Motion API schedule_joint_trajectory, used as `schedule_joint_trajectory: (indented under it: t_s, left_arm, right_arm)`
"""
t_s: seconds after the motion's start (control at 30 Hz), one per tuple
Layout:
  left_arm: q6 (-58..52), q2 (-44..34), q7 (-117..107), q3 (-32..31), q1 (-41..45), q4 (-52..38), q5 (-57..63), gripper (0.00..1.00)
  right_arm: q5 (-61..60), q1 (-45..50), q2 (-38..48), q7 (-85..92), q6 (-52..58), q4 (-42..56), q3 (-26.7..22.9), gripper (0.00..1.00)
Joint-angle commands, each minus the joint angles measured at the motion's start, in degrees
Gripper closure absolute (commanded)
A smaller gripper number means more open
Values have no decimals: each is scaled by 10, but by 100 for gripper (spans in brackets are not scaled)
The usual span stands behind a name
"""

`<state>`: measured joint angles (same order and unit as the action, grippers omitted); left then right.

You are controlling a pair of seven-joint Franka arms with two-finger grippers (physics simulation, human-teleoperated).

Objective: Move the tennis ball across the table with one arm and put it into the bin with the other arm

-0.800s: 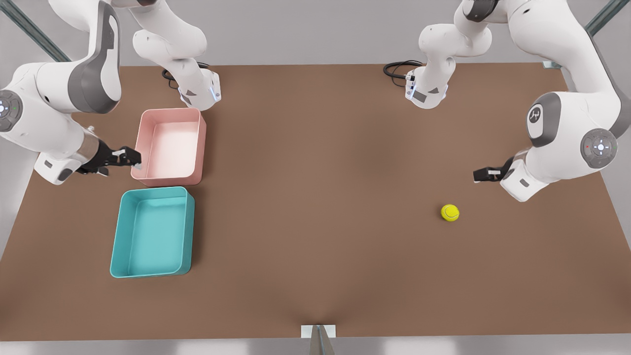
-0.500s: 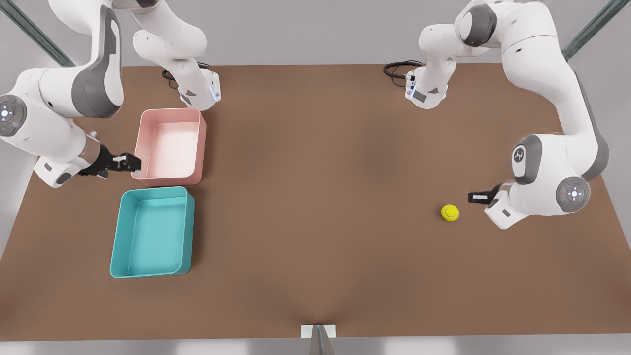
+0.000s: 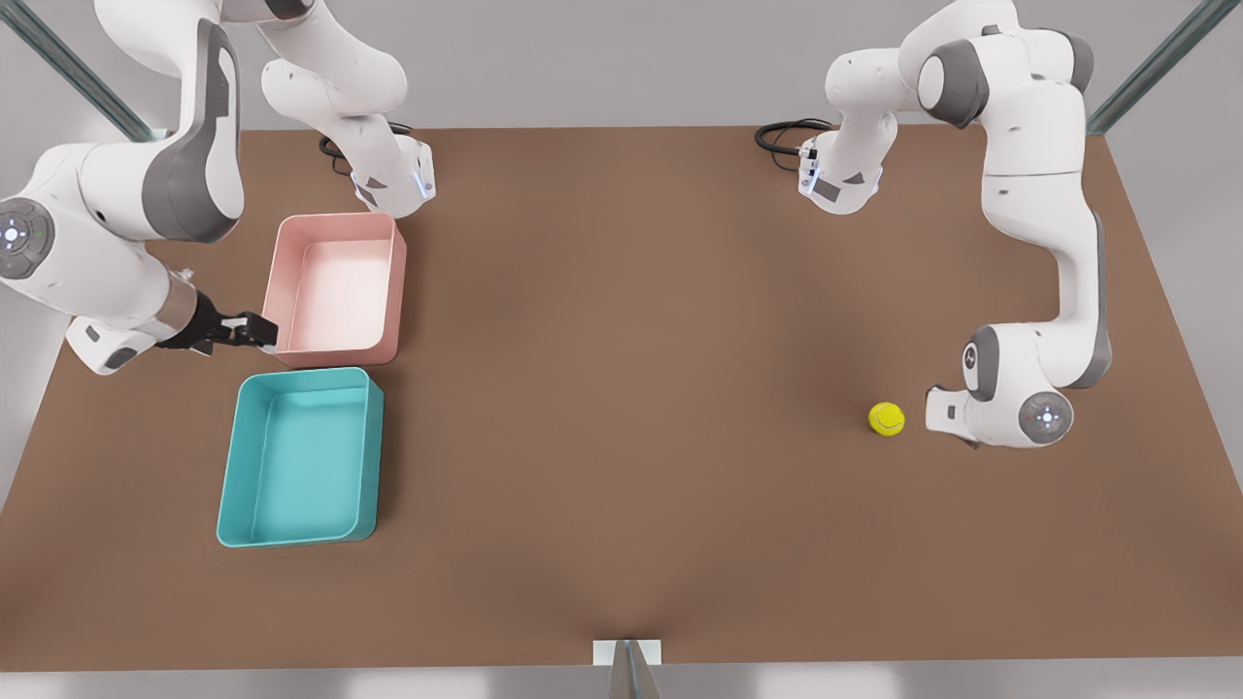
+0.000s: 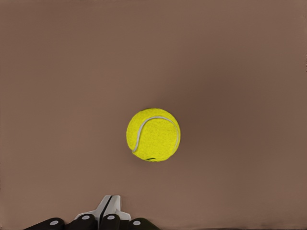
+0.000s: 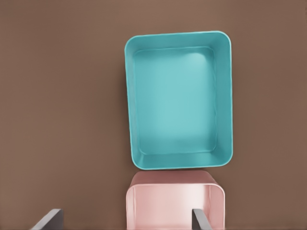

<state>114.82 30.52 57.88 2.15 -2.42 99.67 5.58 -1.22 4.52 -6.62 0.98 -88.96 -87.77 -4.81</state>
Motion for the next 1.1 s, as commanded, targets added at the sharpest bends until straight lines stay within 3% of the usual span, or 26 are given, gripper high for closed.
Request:
schedule_joint_trajectory:
  t_s: [0.0, 0.1, 0.5, 0.57, 0.63, 0.67, 0.8, 0.87, 0.9, 0.93, 0.97, 1.07]
  left_arm:
    - [35, 0, 573, 1, 0, 0, 7, 79]
    - [84, 16, 531, 1, 5, 1, 10, 79]
    - [89, 49, 434, 1, 13, 44, 4, 79]
    - [91, 43, 305, -12, 58, 42, -28, 79]
    - [90, 30, -3, -99, 84, 33, -27, 79]
    - [90, 22, -93, -110, 87, 30, -39, 79]
    - [81, 20, -109, -109, 87, 21, -54, 79]
    - [-127, -76, -382, -66, 99, -37, -52, 79]
    - [-270, -156, -642, -19, 139, -103, -54, 36]
    - [-355, -203, -707, -1, 153, -118, -50, 0]
    - [-363, -204, -741, 26, 161, -152, -66, 0]
    - [-372, -175, -740, 22, 167, -168, -70, 0]
  right_arm:
    - [0, -1, -1, -31, 1, 0, 0, 0]
    - [0, -1, -2, -31, 0, -1, 0, 0]
    - [0, 0, -14, -31, 1, 0, -1, 0]
    - [0, 0, -14, -31, 1, -1, -1, 0]
    - [0, 0, -15, -31, 1, 0, -1, 0]
    - [0, 0, -16, -31, 1, 0, -1, 0]
    - [10, 0, -16, -31, 1, -1, -1, 0]
    - [10, 0, -17, -31, 1, -1, -1, 0]
    - [10, 0, -17, -31, 1, -1, -1, 0]
    - [10, 0, -18, -31, 1, -1, -1, 0]
    - [10, 0, -18, -31, 1, -1, -1, 0]
    - [10, 0, -19, -31, 1, -1, -1, 0]
